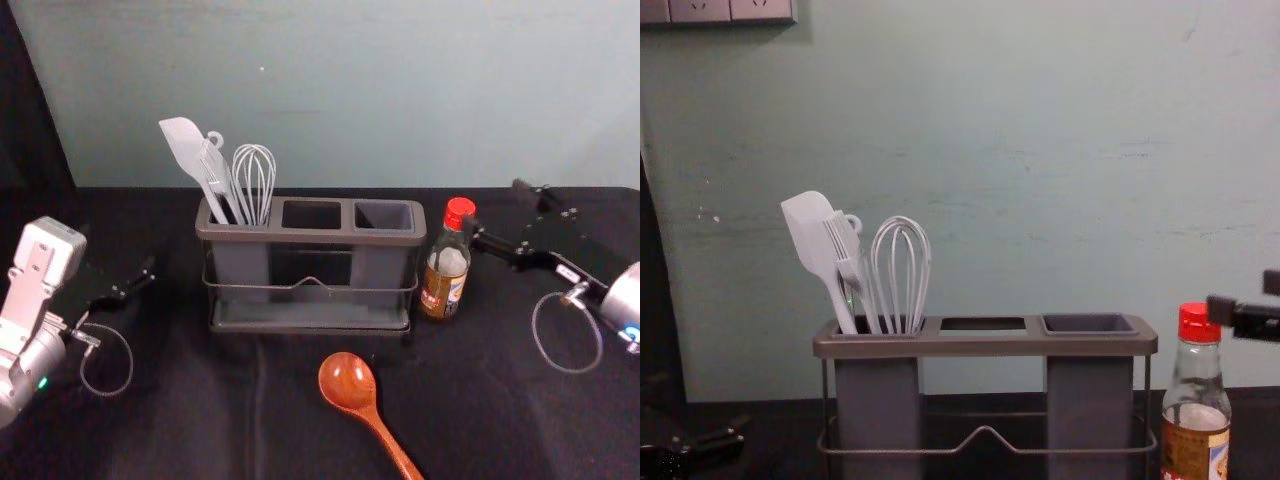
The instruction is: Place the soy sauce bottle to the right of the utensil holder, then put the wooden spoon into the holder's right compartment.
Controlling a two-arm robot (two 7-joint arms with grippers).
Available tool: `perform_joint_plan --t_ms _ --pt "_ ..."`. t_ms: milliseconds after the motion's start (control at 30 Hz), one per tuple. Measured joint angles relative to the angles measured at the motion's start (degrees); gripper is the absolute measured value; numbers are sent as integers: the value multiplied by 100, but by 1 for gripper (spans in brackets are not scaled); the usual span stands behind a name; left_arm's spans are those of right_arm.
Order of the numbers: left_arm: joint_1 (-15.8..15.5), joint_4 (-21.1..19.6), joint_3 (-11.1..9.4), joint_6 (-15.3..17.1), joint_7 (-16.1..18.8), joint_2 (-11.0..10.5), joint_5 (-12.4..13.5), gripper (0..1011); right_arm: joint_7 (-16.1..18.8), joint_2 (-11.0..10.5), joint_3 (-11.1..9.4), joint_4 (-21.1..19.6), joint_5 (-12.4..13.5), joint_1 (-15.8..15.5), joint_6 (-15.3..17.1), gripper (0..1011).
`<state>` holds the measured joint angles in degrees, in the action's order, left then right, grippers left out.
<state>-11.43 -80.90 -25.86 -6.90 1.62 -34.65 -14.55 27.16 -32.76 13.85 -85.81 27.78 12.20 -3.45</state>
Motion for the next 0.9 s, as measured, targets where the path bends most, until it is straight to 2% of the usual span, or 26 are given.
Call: perform_joint_plan --t_ms 167,200,233,300,367,467,600,633,700,733,767,800,867,900 --pt "0 0 0 0 0 0 0 1011 -126 -146 -371 -626 79 -532 -135 1004" --pt "0 0 0 0 0 0 0 1011 -58 -190 -472 -802 161 -698 -206 1004" --pt "0 0 0 0 0 0 0 1011 -58 -190 -472 -802 161 -698 -206 1004" --pt "0 0 0 0 0 0 0 1012 106 -264 -583 -1032 301 -909 -293 1004" --pt "0 0 0 0 0 0 0 1011 252 -335 -632 -1191 397 -1037 -337 1004" --pt "0 0 0 0 0 0 0 1012 594 -562 -664 -1568 552 -1274 -378 1004" --pt "0 0 0 0 0 0 0 1011 826 -812 -561 -1929 599 -1365 -253 1004" --pt "0 0 0 0 0 0 0 1011 846 -868 -517 -2009 598 -1367 -167 1004" --pt "0 0 0 0 0 0 0 1012 835 -1020 -335 -2269 596 -1332 289 1004" --pt "0 0 0 0 0 0 0 1011 764 -1099 -182 -2444 618 -1266 743 1004" --pt "0 0 0 0 0 0 0 1011 764 -1099 -182 -2444 618 -1266 743 1004" --pt "0 0 0 0 0 0 0 1012 690 -1146 -14 -2602 678 -1168 1215 1004" --pt "0 0 0 0 0 0 0 1011 588 -1175 155 -2746 739 -1051 1762 1004" --pt "0 0 0 0 0 0 0 1011 479 -1189 367 -2891 777 -891 2297 1004"
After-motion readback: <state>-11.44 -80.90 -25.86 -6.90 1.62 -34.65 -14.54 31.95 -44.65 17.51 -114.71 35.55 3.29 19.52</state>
